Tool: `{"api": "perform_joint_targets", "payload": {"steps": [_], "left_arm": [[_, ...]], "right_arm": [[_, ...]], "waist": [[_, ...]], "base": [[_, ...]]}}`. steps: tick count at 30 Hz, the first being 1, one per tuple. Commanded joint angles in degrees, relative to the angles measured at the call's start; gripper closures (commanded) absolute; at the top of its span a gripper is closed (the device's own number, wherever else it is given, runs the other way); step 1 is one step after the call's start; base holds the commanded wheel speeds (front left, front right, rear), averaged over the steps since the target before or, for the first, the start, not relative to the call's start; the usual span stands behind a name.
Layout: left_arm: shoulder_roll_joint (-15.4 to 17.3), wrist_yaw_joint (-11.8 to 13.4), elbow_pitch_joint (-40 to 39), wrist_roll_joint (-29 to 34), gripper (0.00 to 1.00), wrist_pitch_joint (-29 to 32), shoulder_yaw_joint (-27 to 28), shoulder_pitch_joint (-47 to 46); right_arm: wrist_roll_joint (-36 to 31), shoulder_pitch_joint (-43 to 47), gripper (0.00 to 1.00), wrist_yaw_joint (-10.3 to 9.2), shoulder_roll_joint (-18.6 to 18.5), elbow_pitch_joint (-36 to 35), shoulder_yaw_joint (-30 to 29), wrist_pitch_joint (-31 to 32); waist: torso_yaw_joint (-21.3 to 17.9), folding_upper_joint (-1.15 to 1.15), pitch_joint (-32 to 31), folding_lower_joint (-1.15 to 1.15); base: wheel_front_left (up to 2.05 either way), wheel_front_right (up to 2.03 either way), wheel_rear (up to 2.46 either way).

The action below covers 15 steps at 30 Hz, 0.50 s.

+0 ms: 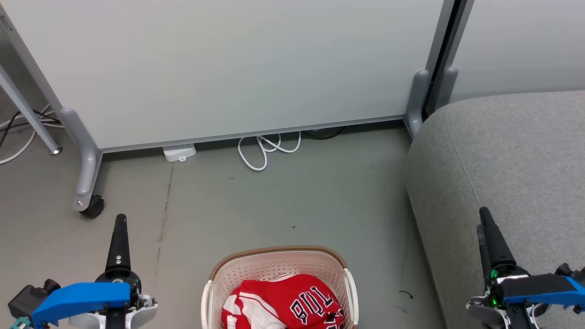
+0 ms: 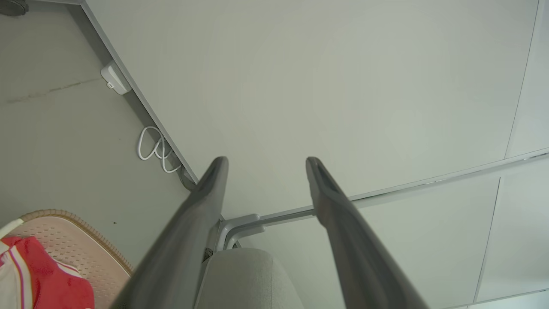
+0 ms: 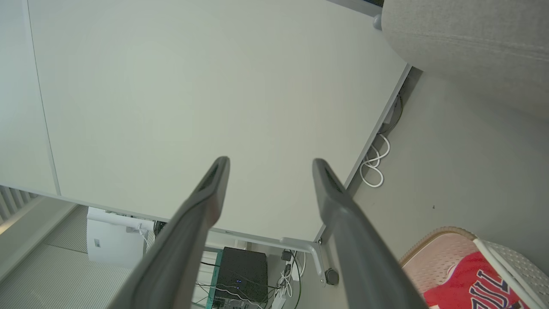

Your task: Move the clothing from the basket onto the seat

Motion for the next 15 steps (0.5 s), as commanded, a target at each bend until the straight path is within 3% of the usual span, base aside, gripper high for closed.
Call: {"api": "perform_joint_targets", "payload": {"steps": [1, 15], "left_arm": [[0.4, 0.3, -1.6, 3.3, 0.0, -0.8, -0.4, -1.7], [0.4, 3.0, -3.1, 22.7, 0.0, -3.9, -3.5, -1.5]], "right_arm": [[-3.1, -1.5, 0.0, 0.1, -0.3, -1.4, 0.5, -0.8], [-22.1, -1.8, 0.0, 0.12, -0.4, -2.8, 4.1, -3.9]], "waist": [[0.0, 0.0, 0.0, -0.01], [0.4, 0.0, 0.1, -0.01]], "base": [[0.0, 0.0, 0.0], [0.0, 0.0, 0.0]]}}
